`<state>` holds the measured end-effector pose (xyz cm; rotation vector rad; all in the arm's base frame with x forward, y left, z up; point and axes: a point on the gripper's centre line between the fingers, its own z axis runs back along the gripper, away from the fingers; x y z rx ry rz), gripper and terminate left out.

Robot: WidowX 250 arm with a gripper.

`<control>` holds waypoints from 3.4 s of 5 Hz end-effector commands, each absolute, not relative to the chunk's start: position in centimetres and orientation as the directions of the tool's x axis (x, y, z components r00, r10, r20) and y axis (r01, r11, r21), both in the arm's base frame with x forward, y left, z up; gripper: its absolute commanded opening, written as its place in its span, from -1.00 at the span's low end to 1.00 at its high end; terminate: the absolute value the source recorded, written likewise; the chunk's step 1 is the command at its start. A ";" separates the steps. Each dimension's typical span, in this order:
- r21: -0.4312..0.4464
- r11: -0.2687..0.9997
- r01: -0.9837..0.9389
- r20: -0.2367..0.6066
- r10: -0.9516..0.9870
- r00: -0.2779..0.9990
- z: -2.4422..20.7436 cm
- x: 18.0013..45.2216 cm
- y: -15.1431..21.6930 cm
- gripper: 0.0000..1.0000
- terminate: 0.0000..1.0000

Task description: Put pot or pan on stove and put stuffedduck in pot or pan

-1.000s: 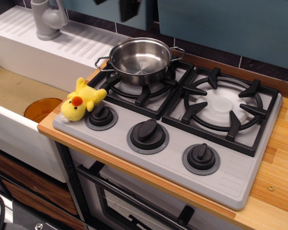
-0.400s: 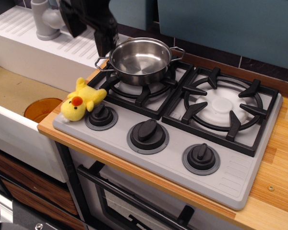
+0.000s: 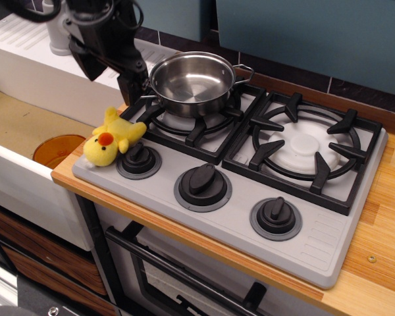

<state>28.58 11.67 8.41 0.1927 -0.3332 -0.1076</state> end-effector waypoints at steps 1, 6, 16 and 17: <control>0.203 0.979 0.020 0.392 -0.100 0.915 8.0 28.3 12.6 1.00 -1.00; 0.095 0.995 -0.022 0.430 -0.021 0.902 2.6 27.4 11.7 -1.00 -1.00; 0.046 0.997 -0.055 0.355 0.036 0.934 11.6 34.5 8.6 -1.00 -1.00; 0.031 0.998 -0.052 0.385 0.037 0.922 10.9 35.2 7.6 -1.00 -1.00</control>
